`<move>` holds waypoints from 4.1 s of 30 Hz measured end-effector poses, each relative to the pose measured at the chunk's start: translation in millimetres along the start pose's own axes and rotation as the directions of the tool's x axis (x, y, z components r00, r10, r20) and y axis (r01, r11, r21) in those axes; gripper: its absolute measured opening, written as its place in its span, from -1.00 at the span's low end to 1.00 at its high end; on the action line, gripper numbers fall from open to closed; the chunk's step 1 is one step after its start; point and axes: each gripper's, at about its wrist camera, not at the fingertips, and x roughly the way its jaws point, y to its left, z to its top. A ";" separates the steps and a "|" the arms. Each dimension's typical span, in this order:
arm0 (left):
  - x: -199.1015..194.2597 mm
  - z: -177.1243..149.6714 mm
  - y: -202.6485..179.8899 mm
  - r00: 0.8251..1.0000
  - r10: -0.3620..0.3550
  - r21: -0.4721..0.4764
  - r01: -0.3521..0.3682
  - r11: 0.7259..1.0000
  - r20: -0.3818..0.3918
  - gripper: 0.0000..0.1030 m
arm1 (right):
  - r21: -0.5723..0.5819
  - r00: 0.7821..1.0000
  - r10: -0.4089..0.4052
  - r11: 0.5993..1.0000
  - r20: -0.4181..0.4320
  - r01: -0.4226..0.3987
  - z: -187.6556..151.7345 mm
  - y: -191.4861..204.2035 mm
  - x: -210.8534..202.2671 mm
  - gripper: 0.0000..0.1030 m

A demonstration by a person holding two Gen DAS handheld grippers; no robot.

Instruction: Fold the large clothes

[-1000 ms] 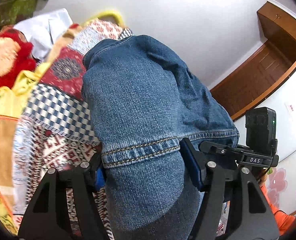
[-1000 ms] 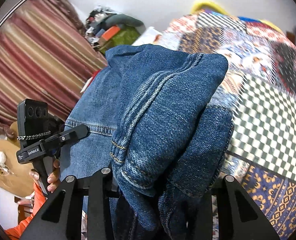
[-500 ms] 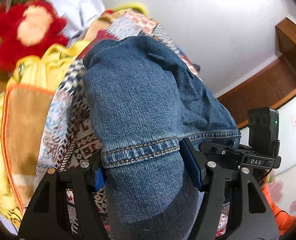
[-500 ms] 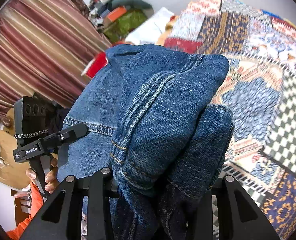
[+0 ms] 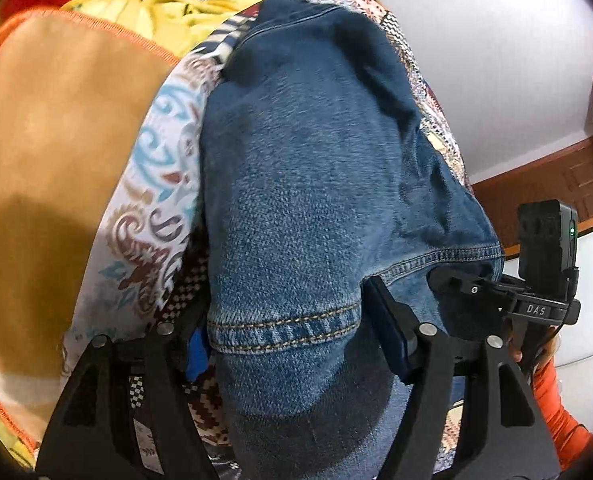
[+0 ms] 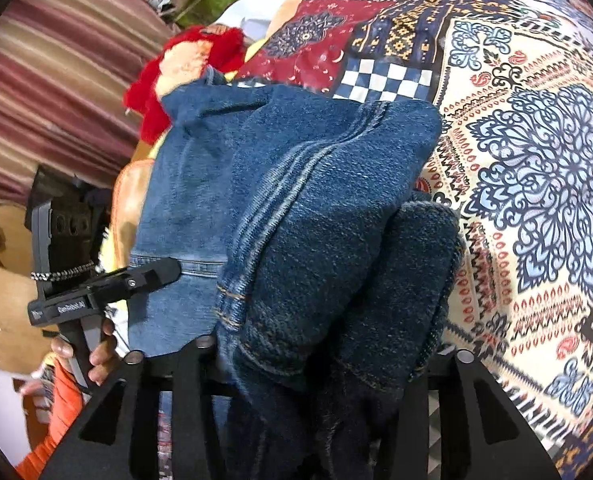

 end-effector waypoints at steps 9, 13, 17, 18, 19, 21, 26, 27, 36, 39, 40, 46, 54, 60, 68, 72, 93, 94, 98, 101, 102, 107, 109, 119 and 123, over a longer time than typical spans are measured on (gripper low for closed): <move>-32.5 -32.0 -34.8 0.980 0.184 0.118 -0.191 0.974 0.072 0.42 | 0.030 1.000 -0.014 0.999 -0.022 0.015 -20.6 -14.2 -12.7 0.34; -42.6 -50.6 -50.7 0.973 0.215 0.162 -0.225 0.961 0.079 0.42 | -0.048 0.993 -0.115 0.992 0.012 0.116 -35.8 -2.1 -34.6 0.42; -30.9 -82.6 -70.4 0.950 0.301 0.237 -0.312 0.920 0.084 0.53 | -0.121 0.984 -0.174 0.976 0.043 0.178 -62.6 5.2 -46.2 0.45; -30.0 -88.7 -72.4 0.945 0.314 0.245 -0.327 0.913 0.091 0.60 | -0.122 0.983 -0.176 0.976 0.050 0.181 -69.8 4.7 -48.9 0.46; -31.7 -97.9 -74.6 0.940 0.327 0.250 -0.340 0.907 0.095 0.61 | -0.118 0.982 -0.178 0.976 0.054 0.184 -73.9 4.0 -50.4 0.46; -36.6 -111.2 -76.6 0.935 0.339 0.246 -0.355 0.902 0.108 0.61 | -0.105 0.982 -0.177 0.977 0.064 0.183 -85.6 1.3 -56.6 0.46; -51.7 -130.1 -85.1 0.905 0.399 0.230 -0.424 0.876 0.151 0.61 | -0.098 0.976 -0.203 0.973 0.081 0.210 -113.7 2.2 -73.6 0.46; -57.6 -133.0 -91.0 0.900 0.401 0.236 -0.433 0.870 0.171 0.61 | -0.101 0.974 -0.209 0.971 0.093 0.218 -121.0 3.1 -78.8 0.46; -135.0 -149.2 -168.9 0.844 0.306 0.294 -0.457 0.839 0.440 0.61 | -0.174 0.917 -0.186 0.950 0.354 0.260 -154.7 63.3 -163.4 0.46; -165.0 -158.1 -198.1 0.810 0.232 0.314 -0.448 0.837 0.538 0.61 | -0.202 0.876 -0.146 0.944 0.460 0.263 -165.0 92.2 -194.4 0.46; -173.4 -162.3 -209.0 0.795 0.209 0.317 -0.447 0.836 0.569 0.61 | -0.207 0.854 -0.123 0.944 0.505 0.258 -171.3 102.4 -209.1 0.46; -230.7 -192.6 -254.5 0.700 0.067 0.344 -0.430 0.835 0.711 0.61 | -0.225 0.697 -0.042 0.931 0.715 0.287 -208.6 147.8 -275.2 0.46; -270.6 -247.3 -288.4 0.564 -0.018 0.343 -0.476 0.810 0.826 0.61 | -0.218 0.552 0.012 0.926 0.834 0.308 -261.6 186.7 -318.2 0.46; -273.8 -271.5 -295.1 0.517 -0.004 0.309 -0.507 0.805 0.856 0.73 | -0.181 0.522 -0.018 0.928 0.853 0.327 -288.3 199.9 -319.1 0.46; -274.6 -284.4 -295.8 0.502 0.014 0.288 -0.517 0.806 0.865 0.99 | -0.112 0.486 -0.102 0.913 0.868 0.391 -299.3 201.0 -321.5 0.94; -272.1 -283.0 -294.4 0.513 0.023 0.283 -0.510 0.813 0.858 0.99 | -0.069 0.458 -0.121 0.924 0.881 0.376 -303.0 197.0 -326.0 0.99; -265.3 -275.5 -288.7 0.528 0.041 0.276 -0.508 0.816 0.848 1.00 | -0.062 0.460 -0.148 0.910 0.876 0.411 -304.4 198.6 -323.2 0.99; -265.3 -275.7 -288.6 0.528 0.041 0.276 -0.507 0.817 0.848 1.00 | -0.062 0.459 -0.147 0.910 0.876 0.410 -304.5 199.0 -323.1 0.99; -266.2 -275.2 -287.2 0.530 0.041 0.275 -0.503 0.819 0.847 1.00 | -0.067 0.461 -0.143 0.910 0.876 0.408 -305.5 198.1 -323.5 1.00; -266.6 -275.4 -287.1 0.530 0.041 0.275 -0.504 0.819 0.847 1.00 | -0.069 0.462 -0.141 0.910 0.876 0.408 -306.0 197.5 -323.8 1.00; -266.5 -275.2 -287.1 0.531 0.040 0.276 -0.503 0.819 0.847 1.00 | -0.069 0.463 -0.141 0.910 0.875 0.408 -305.9 197.7 -323.8 0.99; -266.0 -275.4 -286.2 0.534 0.037 0.279 -0.500 0.820 0.845 1.00 | -0.074 0.469 -0.139 0.910 0.872 0.408 -306.2 197.1 -323.2 0.99; -265.2 -276.1 -285.3 0.536 0.037 0.280 -0.498 0.821 0.844 1.00 | -0.074 0.469 -0.139 0.910 0.872 0.407 -306.8 196.7 -323.2 1.00; -264.2 -272.7 -284.2 0.566 0.020 0.302 -0.468 0.831 0.824 1.00 | -0.075 0.469 -0.138 0.910 0.872 0.408 -306.7 196.4 -323.6 0.99; -263.7 -272.4 -284.5 0.569 0.019 0.304 -0.467 0.831 0.822 1.00 | -0.074 0.473 -0.142 0.909 0.870 0.410 -306.7 196.6 -321.3 1.00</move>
